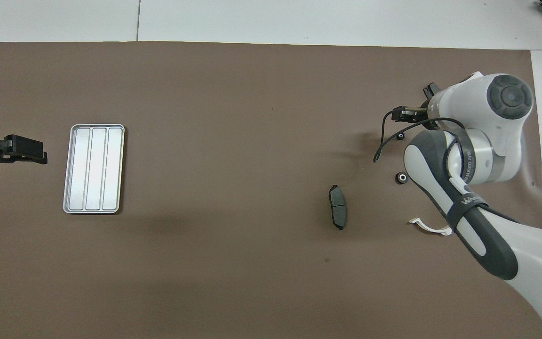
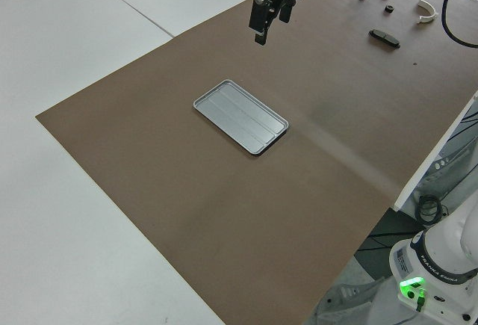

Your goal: Place bearing gear from tray to pile

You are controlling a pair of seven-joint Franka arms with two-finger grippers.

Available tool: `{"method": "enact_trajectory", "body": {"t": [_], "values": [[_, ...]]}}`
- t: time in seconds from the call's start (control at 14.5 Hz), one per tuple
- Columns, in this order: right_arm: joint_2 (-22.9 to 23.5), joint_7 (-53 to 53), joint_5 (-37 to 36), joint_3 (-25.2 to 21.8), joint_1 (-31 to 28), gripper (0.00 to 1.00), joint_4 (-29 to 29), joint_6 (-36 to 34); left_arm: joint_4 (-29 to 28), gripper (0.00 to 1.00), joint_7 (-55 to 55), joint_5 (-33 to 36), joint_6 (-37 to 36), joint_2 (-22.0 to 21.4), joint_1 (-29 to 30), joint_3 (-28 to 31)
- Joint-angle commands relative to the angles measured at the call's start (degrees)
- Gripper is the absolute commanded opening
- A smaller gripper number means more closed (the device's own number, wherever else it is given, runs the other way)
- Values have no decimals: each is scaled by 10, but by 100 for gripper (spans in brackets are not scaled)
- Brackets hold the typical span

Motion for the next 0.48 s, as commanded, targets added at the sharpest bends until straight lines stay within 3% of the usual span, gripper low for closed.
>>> {"method": "enact_trajectory", "body": {"t": [0.0, 0.41], "values": [[-67, 1, 1, 3, -6, 100, 26, -104, -22, 100, 3, 10, 9, -19, 4, -3], [-180, -2, -4, 0, -40, 100, 30, -250, -22, 100, 3, 10, 9, -19, 4, -3]]}}
